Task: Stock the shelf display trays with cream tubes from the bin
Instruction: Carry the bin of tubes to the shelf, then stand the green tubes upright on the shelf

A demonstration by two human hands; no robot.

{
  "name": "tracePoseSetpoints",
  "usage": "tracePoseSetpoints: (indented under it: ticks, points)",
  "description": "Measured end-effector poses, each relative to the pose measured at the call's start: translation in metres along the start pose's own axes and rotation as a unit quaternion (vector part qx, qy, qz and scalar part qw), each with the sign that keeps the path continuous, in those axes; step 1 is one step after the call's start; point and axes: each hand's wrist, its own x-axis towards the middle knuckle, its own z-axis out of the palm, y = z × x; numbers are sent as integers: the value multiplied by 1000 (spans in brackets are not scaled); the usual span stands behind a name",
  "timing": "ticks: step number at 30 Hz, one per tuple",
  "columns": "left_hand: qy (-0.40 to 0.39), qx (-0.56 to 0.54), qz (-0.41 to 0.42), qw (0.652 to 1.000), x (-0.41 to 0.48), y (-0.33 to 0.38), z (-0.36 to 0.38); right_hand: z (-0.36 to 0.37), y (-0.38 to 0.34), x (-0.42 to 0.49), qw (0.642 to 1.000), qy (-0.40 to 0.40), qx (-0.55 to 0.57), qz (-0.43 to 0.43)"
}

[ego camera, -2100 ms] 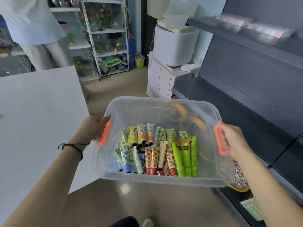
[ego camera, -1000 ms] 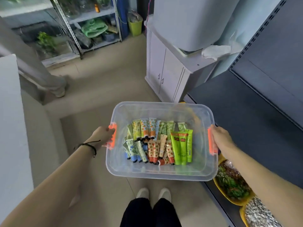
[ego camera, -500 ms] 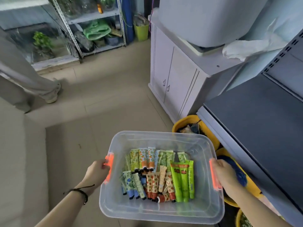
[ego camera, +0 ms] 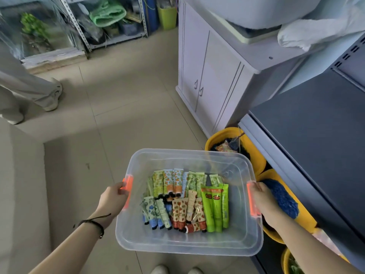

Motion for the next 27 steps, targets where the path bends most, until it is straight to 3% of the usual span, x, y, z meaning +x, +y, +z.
tracePoseSetpoints:
  ticks: [6,10,13,15,17,18,20,23,25,27]
  points:
    - [21,-9,20,1000,-1,1,4,6,10,4,999,10,-44,-4]
    - [58,14,22,998,-4,-2,16,0,13,6,1000,-9,-6,0]
    - [117,91,27,989,-8,-2,34,-4,14,3,1000,-6,17,8]
    - [163,133,94,973,-14,6,47,-3,16,-1,994,69,-36,-74]
    - [169,139,212,952,-18,20,63,1,14,-7,951,152,-111,-246]
    - [133,123,247,952,-18,26,74,3,9,-9,921,159,-134,-330]
    - [-2,66,236,970,-17,42,101,14,0,-7,891,85,-166,-414]
    - [-158,25,147,976,-5,59,149,42,-10,10,902,-96,-219,-360]
    - [-174,16,115,978,8,63,178,63,-12,31,897,-160,-294,-289]
    - [-161,36,116,979,22,63,202,77,-10,51,868,-173,-390,-254]
